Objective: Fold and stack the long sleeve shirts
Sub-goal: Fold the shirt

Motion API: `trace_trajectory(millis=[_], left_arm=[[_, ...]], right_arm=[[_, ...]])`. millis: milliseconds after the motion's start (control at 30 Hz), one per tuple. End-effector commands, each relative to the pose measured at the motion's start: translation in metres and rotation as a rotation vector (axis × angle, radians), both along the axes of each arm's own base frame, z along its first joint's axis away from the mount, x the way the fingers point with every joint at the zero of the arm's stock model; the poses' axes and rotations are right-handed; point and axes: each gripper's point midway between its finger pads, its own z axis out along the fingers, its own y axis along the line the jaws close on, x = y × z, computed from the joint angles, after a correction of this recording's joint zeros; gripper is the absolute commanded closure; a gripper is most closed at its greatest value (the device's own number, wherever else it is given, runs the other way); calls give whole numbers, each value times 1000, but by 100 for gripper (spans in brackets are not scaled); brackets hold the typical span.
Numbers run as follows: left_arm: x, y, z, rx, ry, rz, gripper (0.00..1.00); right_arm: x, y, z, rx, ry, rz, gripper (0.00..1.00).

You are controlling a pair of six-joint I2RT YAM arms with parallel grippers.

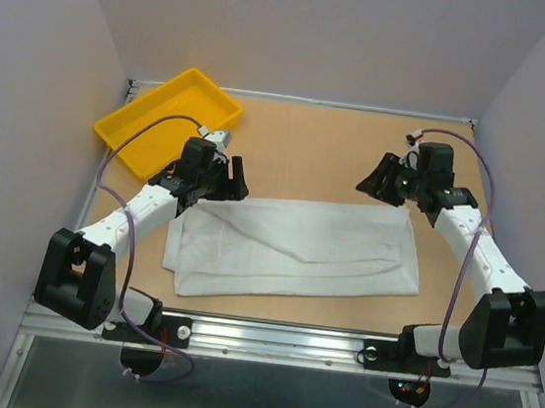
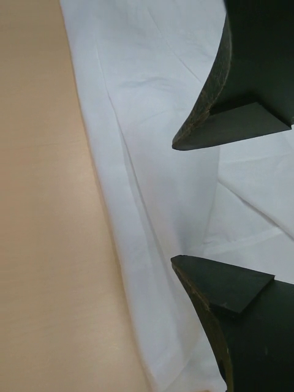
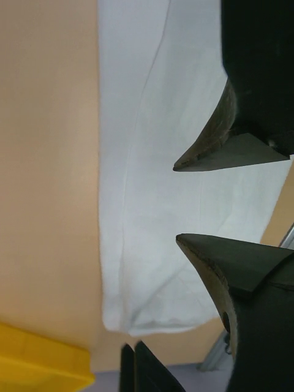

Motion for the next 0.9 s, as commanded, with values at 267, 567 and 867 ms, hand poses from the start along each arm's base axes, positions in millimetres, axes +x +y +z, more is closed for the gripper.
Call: trace_trajectory(millis=[267, 567, 867], left_arm=[[20, -4, -22, -171, 40, 198, 44], [-2, 28, -96, -220, 238, 396, 56], [-17, 58, -105, -236, 261, 516, 62]], right_arm=[[-59, 196, -44, 341, 9, 569, 51], [-99, 197, -137, 326, 231, 638, 55], [-121, 173, -170, 243, 283, 605, 56]])
